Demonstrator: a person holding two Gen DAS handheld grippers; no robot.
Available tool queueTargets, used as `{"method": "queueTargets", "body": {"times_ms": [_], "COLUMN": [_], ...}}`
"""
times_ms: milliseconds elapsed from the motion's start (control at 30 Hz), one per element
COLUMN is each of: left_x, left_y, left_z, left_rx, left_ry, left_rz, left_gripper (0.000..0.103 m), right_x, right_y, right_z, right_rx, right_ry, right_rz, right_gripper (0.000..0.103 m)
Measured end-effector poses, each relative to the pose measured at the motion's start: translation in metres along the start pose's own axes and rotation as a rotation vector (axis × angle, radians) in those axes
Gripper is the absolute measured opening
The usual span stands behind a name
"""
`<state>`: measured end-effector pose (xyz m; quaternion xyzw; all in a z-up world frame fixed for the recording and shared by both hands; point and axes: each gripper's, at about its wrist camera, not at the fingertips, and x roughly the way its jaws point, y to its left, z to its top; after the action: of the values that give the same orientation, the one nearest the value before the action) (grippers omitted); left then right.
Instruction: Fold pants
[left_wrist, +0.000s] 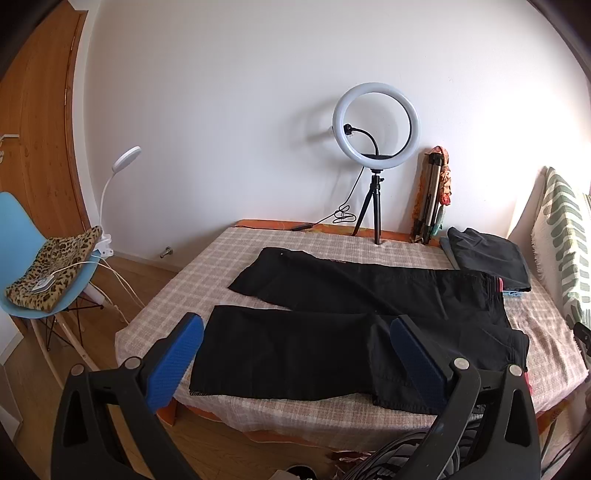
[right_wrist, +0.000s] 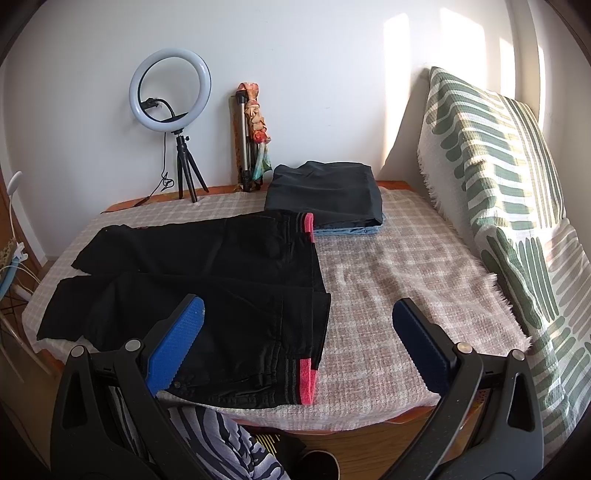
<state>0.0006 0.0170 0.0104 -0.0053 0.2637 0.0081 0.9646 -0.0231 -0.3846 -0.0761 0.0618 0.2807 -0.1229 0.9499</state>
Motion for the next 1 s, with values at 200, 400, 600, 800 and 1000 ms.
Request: {"method": "queueTargets", "body": {"times_ms": [200,400,600,800,1000], "left_x": [0.0019,0.0022,0.0029,0.0031,0.0037], "left_y": [-0.0008,-0.0007,-0.0017,-0.0021,-0.0027], "left_z": [-0.0018,-0.0028,-0.003,-0.0038,-0.0036], "left_rx": [0.003,0.005,0.006,0.008,0.009], "left_ry": [0.004,0.003,0.004,0.002,0.005], "left_rz": [-0.002,-0.001,-0.005,-0.006,-0.007], "left_gripper": [0.103,0.103,0.103,0.103,0.103], "right_x": [0.0014,0.002,0.005,0.0053,0.0056], "right_y": [0.0006,0.0007,0.0031,0.0056,0.006], "right_z": [-0.0039,-0.0031,-0.0054,-0.0039,-0.0045], "right_rx": [-0.002,-0.004,-0.012,-0.011,-0.009], "right_ry": [-0.001,-0.002,0.002,0.004,0.009], "right_rz": [0.002,0.001,0.008,0.013,0.007], "right_gripper": [0.103,0.103,0.103,0.103,0.103]}}
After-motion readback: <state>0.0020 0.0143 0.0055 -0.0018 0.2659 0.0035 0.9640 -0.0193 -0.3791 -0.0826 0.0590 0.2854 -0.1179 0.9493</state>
